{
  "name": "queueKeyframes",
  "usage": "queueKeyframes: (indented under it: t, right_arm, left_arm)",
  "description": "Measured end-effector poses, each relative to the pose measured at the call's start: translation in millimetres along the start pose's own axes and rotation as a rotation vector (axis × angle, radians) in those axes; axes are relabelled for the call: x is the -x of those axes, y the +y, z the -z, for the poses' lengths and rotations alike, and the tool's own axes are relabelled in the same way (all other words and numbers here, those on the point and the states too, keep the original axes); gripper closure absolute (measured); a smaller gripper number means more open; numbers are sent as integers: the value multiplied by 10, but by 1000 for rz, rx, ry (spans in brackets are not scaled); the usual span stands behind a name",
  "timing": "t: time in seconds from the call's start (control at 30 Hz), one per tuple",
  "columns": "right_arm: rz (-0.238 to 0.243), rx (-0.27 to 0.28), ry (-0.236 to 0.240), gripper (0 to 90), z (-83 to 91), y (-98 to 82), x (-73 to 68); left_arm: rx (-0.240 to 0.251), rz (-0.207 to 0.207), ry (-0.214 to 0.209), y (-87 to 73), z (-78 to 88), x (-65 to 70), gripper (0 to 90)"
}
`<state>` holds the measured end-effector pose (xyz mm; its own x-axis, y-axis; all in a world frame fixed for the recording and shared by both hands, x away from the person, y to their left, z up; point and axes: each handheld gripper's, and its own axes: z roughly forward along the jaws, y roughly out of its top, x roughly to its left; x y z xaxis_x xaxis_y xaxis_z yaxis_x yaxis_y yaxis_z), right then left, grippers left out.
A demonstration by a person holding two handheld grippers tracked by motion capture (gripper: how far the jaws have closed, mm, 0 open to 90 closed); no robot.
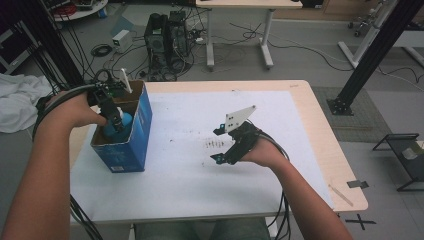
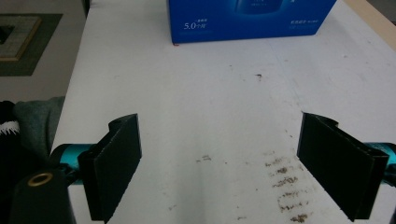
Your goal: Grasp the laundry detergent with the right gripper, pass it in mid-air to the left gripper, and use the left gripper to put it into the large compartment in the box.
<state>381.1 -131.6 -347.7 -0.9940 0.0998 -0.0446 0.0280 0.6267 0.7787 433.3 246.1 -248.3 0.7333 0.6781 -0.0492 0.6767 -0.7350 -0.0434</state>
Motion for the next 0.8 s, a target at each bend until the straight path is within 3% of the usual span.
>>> queueKeyframes:
  t: [0.23, 0.43, 0.47, 0.67, 0.8]
  right_arm:
    - [-9, 7, -9, 129, 27, -3, 2]
    - [-7, 4, -9, 129, 45, -6, 2]
    - [-6, 4, -10, 129, 52, -4, 6]
    - [-14, -15, -6, 129, 78, 12, -5]
    - [-8, -23, -14, 129, 114, 46, 2]
  left_arm:
    - [10, 19, 12, -45, 95, 27, 248]
    - [7, -5, 7, -74, 206, 55, 232]
    - [21, 10, 4, -78, 213, 74, 232]
    - [23, 4, -1, -103, 314, 131, 211]
    - [28, -18, 5, -117, 395, 161, 194]
